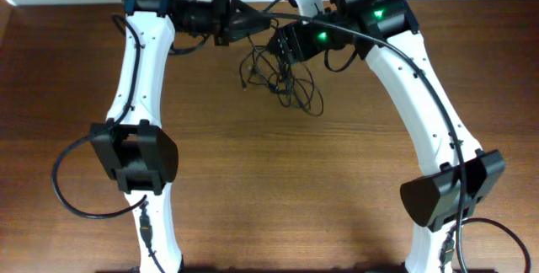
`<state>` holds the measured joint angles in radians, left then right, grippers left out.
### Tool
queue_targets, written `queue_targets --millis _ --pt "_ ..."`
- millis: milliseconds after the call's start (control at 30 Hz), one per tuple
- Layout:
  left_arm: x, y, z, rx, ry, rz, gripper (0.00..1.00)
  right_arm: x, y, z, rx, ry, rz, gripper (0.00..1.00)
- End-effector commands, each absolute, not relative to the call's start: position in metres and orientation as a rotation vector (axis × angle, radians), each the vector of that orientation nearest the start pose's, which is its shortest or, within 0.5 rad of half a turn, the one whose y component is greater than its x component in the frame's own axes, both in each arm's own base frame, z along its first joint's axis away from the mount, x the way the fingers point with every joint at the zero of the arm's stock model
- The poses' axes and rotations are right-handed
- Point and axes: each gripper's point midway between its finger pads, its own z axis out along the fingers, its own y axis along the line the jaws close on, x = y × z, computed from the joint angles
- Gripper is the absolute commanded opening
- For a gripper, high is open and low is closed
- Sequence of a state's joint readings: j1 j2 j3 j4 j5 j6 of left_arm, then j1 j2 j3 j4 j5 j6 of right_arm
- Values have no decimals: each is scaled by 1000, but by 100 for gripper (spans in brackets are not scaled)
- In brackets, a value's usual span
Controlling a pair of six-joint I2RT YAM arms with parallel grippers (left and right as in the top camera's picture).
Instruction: Untangle cables
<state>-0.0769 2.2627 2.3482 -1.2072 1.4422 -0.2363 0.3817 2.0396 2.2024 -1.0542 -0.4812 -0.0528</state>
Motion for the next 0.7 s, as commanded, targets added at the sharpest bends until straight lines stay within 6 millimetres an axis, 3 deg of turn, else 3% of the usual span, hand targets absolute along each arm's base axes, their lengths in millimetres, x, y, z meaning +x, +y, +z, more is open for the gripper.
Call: queue_targets --millis 0,33,100,133,200,233,367,400,467,567,667 --pt "438 -215 339 346 2156 -2094 0 455 267 263 -710 2366 698 63" --pt "438 -216 339 349 2158 -2095 0 454 271 261 -718 2370 700 54" --pt "440 -216 336 343 2172 -2070 5 457 266 260 -680 2381 692 11" --pt "445 -214 326 316 2221 -1992 25 461 259 261 -624 2398 700 4" --pt "458 -210 304 260 2327 -1808 67 464 235 268 -489 2439 726 4" --pt "467 -204 287 216 2399 -1662 78 458 222 277 -463 2449 739 4" --pt "488 -184 247 133 2549 -1265 72 430 200 295 -423 2499 730 4" --pt "491 -180 232 110 2606 -1126 70 423 200 309 -430 2472 739 4" --pt "485 -193 224 247 2610 -1084 68 413 197 333 -440 2410 743 4" --pt "455 -243 202 751 2539 -1044 65 408 175 355 -361 2372 752 4" --pt "443 -266 191 922 2496 -1034 63 403 148 382 -276 2304 950 4"
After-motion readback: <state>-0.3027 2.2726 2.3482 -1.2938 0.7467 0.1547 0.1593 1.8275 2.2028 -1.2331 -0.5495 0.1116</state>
